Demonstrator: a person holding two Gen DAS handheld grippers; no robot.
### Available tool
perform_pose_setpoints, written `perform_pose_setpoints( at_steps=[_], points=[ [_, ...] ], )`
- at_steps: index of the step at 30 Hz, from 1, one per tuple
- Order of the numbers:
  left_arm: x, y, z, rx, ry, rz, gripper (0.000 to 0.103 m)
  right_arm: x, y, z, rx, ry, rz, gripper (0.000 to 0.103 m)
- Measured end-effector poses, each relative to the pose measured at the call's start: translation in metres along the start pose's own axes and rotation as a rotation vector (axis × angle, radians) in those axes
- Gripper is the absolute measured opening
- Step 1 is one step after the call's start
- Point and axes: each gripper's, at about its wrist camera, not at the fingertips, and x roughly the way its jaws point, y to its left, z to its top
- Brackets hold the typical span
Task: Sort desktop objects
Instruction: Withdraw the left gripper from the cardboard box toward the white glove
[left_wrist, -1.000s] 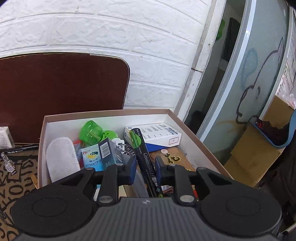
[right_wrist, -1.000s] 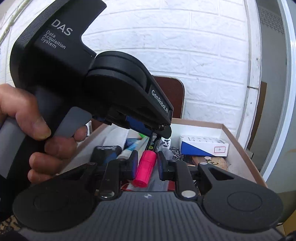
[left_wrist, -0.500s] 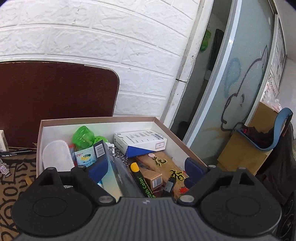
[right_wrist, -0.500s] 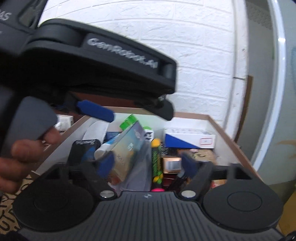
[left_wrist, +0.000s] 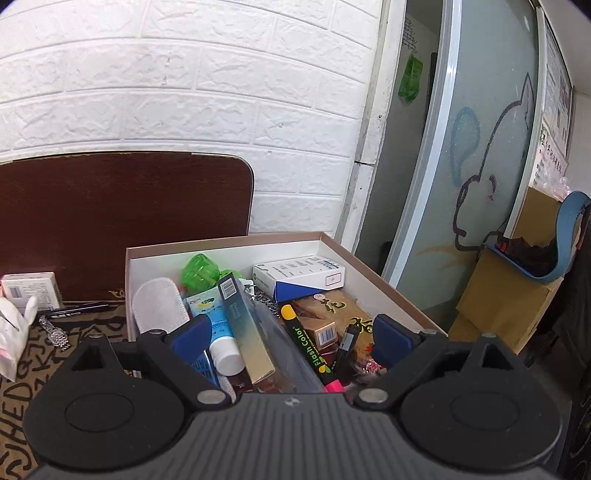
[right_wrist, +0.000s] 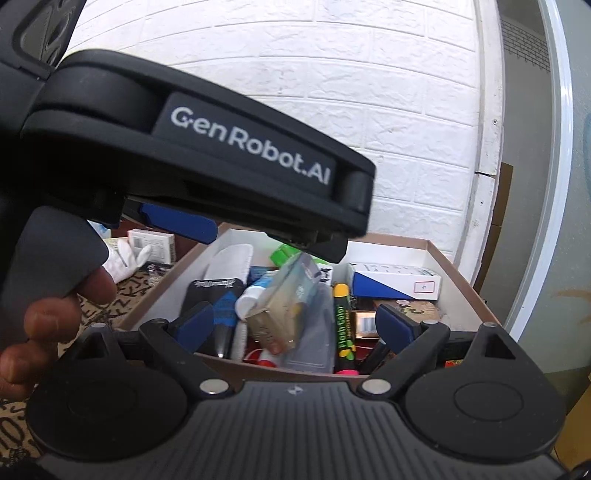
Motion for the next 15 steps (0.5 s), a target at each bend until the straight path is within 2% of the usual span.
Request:
perform_pose_setpoints(
  at_steps=[7, 15],
  points=[
    [-0.029, 0.010, -0.010, -0.013, -0.036, 0.028, 0.097, -0.013, 0.024, 0.005, -0.053, -0.010, 0.033, 0.092],
    [-0.067, 0.060, -0.045, -0.132, -0.036, 0.115, 0.097, -0.014, 0.076, 0.004, -0.168, -0.014, 0.147, 0.092]
  ],
)
